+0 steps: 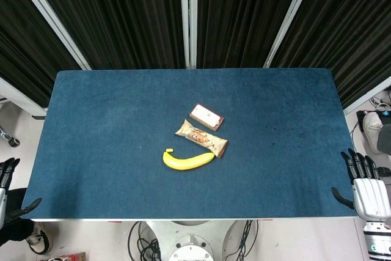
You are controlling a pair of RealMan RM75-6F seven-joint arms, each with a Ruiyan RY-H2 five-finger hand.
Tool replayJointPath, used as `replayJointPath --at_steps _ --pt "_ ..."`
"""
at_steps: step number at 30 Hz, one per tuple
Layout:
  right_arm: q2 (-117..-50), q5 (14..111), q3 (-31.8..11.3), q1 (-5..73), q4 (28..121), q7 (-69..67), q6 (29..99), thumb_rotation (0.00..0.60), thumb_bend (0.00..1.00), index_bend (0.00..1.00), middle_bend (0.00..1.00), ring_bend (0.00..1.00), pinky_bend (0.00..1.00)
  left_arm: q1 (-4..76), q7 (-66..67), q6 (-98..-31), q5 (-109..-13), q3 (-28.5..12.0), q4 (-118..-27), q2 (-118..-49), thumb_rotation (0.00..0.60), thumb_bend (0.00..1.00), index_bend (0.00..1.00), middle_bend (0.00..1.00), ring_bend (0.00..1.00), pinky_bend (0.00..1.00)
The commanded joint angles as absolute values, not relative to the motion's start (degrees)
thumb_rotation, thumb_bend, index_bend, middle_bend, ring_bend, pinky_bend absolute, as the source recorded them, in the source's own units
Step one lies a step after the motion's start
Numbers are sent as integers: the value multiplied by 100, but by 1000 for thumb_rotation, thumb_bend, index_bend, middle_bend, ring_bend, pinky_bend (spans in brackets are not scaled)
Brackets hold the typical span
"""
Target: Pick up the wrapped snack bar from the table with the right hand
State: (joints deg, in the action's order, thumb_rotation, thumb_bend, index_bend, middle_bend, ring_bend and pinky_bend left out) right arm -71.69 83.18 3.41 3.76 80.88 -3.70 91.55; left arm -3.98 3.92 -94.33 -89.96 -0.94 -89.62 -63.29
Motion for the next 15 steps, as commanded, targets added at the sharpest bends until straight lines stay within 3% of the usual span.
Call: replayJointPath --at_steps 1,15 --pt "-7191 8339 295 349 8057 -399 9124 600 176 0 0 0 0 -402 368 -9437 -9012 -77 -8961 -6344 433 88 109 104 108 211" --pt "-7190 8635 1 579 8248 -309 8787 600 176 0 0 0 0 -428 366 -9484 -9010 -55 -8964 -6371 431 88 109 104 108 211"
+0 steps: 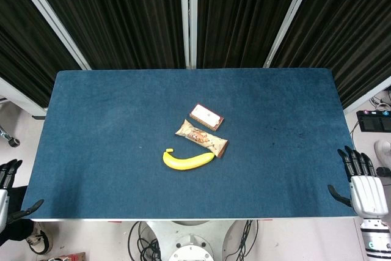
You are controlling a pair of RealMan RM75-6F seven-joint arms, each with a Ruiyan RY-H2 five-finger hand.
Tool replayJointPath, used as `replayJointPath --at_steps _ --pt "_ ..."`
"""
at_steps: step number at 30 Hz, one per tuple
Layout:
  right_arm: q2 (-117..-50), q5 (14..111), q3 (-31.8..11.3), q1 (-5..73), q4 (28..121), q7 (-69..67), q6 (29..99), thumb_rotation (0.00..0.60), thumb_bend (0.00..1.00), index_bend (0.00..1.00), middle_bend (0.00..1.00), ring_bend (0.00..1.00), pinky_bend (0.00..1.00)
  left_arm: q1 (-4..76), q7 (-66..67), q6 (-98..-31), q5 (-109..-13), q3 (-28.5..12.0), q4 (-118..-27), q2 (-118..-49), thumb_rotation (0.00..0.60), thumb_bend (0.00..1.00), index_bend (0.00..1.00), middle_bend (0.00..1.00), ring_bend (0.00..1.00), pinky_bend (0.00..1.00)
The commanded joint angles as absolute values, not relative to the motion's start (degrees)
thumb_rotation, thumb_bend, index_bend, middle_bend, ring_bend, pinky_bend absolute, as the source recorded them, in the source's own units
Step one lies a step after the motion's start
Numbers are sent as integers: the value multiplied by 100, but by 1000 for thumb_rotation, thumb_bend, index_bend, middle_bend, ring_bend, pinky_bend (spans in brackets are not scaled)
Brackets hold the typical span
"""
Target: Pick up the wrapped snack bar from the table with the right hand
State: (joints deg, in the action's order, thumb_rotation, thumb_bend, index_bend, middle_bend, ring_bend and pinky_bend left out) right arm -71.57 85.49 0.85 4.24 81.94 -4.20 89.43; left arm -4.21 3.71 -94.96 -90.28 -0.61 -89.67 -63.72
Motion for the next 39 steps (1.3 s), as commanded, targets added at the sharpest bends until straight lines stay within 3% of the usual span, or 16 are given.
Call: replayJointPath --at_steps 1,8,13,18,23,30,39 --pt "-7191 8679 -35 674 8308 -265 8689 600 176 0 0 0 0 -432 368 -9472 -8999 -47 -8961 -6371 429 88 109 104 108 211" --pt "-7144 8589 -750 1857 9530 465 7463 600 195 0 0 0 0 -441 360 -9414 -8929 -32 -8972 -6390 436 88 109 104 108 210" --pt "-7659 7139 -1645 3019 10033 1417 6110 600 216 0 0 0 0 -449 334 -9431 -8930 -32 -8973 -6382 432 87 109 104 108 210" --pt "-8629 5641 -2179 4206 9476 2409 5427 600 210 0 0 0 0 -492 194 -9503 -8922 -36 -8915 -6375 435 87 109 104 108 211" --pt "-9617 4693 -2282 4974 8761 2909 5336 600 176 0 34 0 7 -526 90 -9536 -8928 -18 -8828 -6363 432 88 109 104 108 210" --pt "-10617 4145 -2130 5408 7911 3090 5479 600 178 0 88 0 107 -517 3 -9488 -8923 -6 -8736 -6369 434 88 109 104 108 211" --pt "-11104 3835 -2089 5532 7414 3200 5671 600 229 0 113 0 173 -569 -151 -9546 -8935 16 -8706 -6353 435 88 109 104 108 211"
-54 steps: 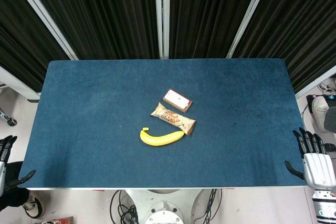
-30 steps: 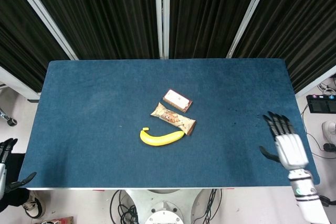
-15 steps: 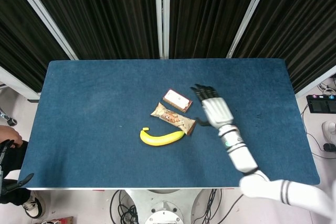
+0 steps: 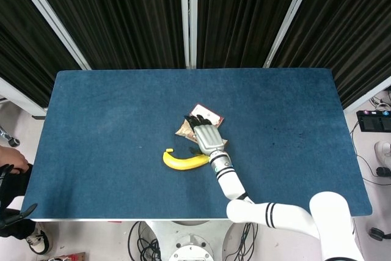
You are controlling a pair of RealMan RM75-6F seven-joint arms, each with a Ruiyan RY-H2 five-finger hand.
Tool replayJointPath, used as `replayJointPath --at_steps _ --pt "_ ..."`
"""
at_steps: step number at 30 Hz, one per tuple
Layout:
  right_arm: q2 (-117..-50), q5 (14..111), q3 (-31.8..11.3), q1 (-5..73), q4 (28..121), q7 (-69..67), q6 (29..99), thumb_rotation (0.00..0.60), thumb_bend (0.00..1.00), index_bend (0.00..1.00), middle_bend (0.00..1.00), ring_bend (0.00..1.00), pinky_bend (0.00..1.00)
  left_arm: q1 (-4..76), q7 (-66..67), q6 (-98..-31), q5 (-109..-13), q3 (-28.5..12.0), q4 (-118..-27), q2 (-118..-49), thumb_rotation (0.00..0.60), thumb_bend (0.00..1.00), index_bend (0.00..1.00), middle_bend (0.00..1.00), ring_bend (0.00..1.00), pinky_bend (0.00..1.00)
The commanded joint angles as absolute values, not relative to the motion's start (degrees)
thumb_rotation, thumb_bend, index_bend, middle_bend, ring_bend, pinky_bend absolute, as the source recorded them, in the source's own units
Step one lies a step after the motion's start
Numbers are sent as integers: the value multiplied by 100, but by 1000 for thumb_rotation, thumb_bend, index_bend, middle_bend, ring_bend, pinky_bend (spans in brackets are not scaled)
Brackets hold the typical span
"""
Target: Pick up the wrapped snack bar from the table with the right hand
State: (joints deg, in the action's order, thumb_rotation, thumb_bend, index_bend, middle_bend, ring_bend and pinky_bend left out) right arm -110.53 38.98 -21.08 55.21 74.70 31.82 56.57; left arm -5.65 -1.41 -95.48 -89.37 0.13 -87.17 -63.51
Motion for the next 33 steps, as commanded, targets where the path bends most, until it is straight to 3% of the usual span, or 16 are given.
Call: replayJointPath --at_steps 1,15,22,28,33 --pt "-11118 3801 -2081 5526 7389 3202 5659 600 233 0 116 1 180 -568 -152 -9543 -8937 17 -8702 -6355 435 88 109 104 108 211" --pt "-11159 3476 -1961 5336 7287 3261 5741 600 324 15 191 111 339 -537 -139 -9498 -8960 15 -8713 -6376 434 90 109 104 108 211" --pt "-11243 3562 -1945 5341 7183 3248 5736 600 455 287 397 330 585 -545 -146 -9474 -8915 13 -8715 -6368 434 91 109 104 108 211" --pt "-11300 3614 -1971 5322 7090 3231 5793 600 503 474 513 457 703 -544 -164 -9456 -8900 12 -8699 -6373 434 92 109 104 108 210" --pt "-11272 3848 -2009 5275 7099 3121 5929 600 572 563 557 500 745 -549 -191 -9457 -8887 7 -8676 -6373 434 93 109 104 108 211"
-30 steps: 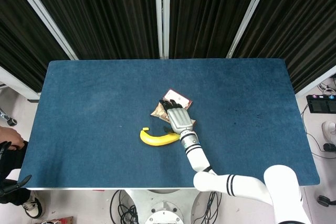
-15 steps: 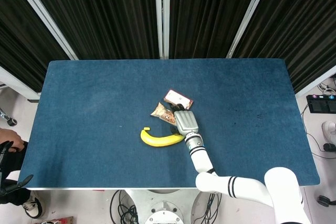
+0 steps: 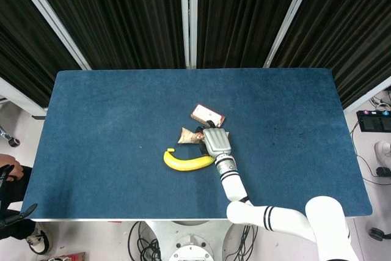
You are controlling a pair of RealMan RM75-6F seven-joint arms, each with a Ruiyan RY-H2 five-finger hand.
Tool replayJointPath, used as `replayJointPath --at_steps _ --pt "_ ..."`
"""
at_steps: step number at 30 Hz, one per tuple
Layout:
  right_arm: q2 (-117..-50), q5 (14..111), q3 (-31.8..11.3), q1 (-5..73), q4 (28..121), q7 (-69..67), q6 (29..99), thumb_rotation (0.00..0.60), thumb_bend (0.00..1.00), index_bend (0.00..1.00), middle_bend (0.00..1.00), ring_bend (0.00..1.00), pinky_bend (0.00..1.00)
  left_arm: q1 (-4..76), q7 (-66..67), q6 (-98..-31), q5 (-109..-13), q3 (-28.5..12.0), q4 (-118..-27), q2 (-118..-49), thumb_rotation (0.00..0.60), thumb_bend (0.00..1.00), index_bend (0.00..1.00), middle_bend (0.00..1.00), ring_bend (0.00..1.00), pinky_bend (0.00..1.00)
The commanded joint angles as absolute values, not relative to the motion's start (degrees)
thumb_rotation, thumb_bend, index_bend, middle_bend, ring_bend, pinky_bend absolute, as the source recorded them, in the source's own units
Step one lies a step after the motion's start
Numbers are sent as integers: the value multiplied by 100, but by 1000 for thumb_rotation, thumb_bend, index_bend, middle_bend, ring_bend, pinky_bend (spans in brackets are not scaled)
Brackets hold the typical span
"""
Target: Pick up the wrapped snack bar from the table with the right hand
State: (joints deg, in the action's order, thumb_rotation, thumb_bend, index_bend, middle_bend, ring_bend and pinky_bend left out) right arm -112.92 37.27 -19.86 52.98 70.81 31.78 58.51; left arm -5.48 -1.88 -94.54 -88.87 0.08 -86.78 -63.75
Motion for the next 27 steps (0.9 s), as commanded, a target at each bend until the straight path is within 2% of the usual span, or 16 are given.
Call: replayJointPath --at_steps 1,8,19,23,27 --pt "-11258 3927 -2017 5266 7117 3085 5970 600 587 576 563 507 752 -550 -194 -9461 -8889 6 -8675 -6372 436 92 109 104 108 211" --pt "-10955 4698 -2111 5157 7592 2728 6336 600 619 616 587 534 776 -548 -192 -9480 -8903 -3 -8684 -6373 434 93 109 104 108 211" --pt "-10352 6110 -2531 4906 8717 1624 7115 600 623 624 592 536 779 -546 -119 -9508 -8915 -19 -8795 -6333 435 93 109 104 108 211" --pt "-10246 6706 -2566 4806 8767 1148 7453 600 617 625 588 536 779 -538 -86 -9510 -8914 -31 -8834 -6306 435 93 109 104 108 211" --pt "-10241 6861 -2624 4774 8666 821 7531 600 604 625 588 536 779 -523 -90 -9503 -8891 -57 -8839 -6295 435 93 109 104 108 211"
